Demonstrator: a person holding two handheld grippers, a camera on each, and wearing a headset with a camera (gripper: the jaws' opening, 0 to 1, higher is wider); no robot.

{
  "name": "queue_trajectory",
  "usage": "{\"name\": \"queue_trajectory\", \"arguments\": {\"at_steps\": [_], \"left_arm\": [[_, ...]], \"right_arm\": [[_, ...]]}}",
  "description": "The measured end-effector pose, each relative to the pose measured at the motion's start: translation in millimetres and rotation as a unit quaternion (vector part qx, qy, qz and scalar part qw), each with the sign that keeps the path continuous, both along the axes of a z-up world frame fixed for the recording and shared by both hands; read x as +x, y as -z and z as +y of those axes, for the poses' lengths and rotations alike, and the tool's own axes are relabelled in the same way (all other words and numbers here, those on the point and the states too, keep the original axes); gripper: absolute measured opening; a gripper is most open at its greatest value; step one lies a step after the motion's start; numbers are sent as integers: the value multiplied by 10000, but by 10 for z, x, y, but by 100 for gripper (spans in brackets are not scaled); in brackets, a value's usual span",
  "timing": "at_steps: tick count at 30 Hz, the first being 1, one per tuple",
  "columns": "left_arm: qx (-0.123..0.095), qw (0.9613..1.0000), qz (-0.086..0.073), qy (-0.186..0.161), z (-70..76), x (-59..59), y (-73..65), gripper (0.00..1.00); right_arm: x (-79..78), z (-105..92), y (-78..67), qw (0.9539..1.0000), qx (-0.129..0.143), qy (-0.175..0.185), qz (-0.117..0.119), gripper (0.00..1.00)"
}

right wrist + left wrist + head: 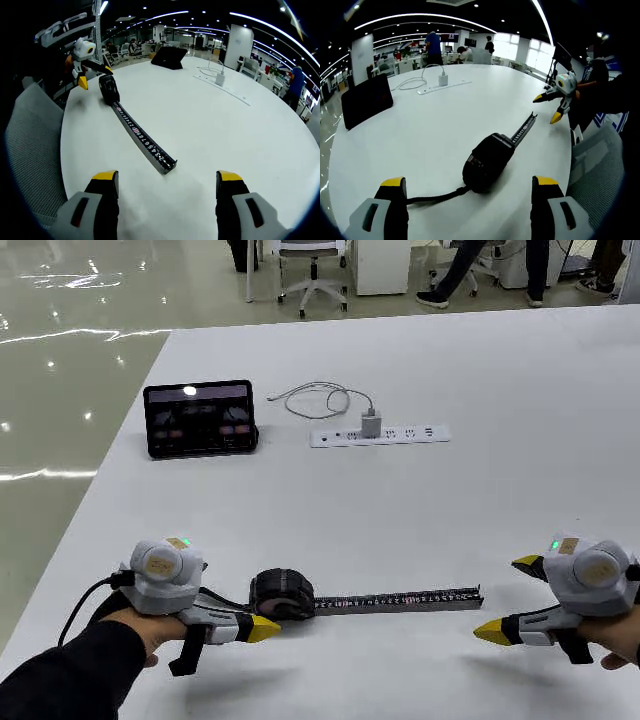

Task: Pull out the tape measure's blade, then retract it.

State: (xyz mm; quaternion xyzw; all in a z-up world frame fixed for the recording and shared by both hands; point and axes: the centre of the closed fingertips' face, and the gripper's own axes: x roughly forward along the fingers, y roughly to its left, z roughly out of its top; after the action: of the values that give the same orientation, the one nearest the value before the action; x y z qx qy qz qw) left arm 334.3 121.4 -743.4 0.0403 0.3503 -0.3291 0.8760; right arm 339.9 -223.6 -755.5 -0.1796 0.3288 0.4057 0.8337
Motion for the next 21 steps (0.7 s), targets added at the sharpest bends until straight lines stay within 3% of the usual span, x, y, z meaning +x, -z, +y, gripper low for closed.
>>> {"name": "queue_trajectory", "arguments": {"at_steps": [3,4,5,6,8,10,13,18,19,20,21], "left_arm": [[158,9998,-99,17,48,-103,5,100],[175,9996,-212,-24,67,-101,-13,100],[258,9985,-470,-111,134,-77,-60,100],[206,9980,-564,-215,162,-74,-100,100],[30,9985,-450,-322,190,-156,-164,100],[89,9975,-575,-408,280,-171,-204,100],[78,9967,-658,-465,340,-236,-277,100],[160,9961,-709,-510,420,-343,-275,100],[190,9953,-791,-534,425,-358,-291,100],[251,9934,-982,-536,444,-363,-330,100],[223,9941,-910,-540,442,-399,-321,100]], "right_arm": [[-49,-69,3,9997,57,218,-17,77],[-64,-82,-9,9996,89,264,-15,78],[-93,-88,-31,9994,152,299,-12,79],[-114,-100,-46,9994,144,300,-36,80],[-154,-136,-90,9994,113,326,-93,83],[-212,-131,-152,9992,181,330,-132,85],[-275,-173,-189,9992,77,312,-250,89],[-375,-249,-259,9984,131,422,-343,92],[-397,-251,-274,9981,188,467,-359,93],[-431,-261,-269,9981,216,471,-348,94],[-444,-279,-257,9981,188,484,-343,94]]}}
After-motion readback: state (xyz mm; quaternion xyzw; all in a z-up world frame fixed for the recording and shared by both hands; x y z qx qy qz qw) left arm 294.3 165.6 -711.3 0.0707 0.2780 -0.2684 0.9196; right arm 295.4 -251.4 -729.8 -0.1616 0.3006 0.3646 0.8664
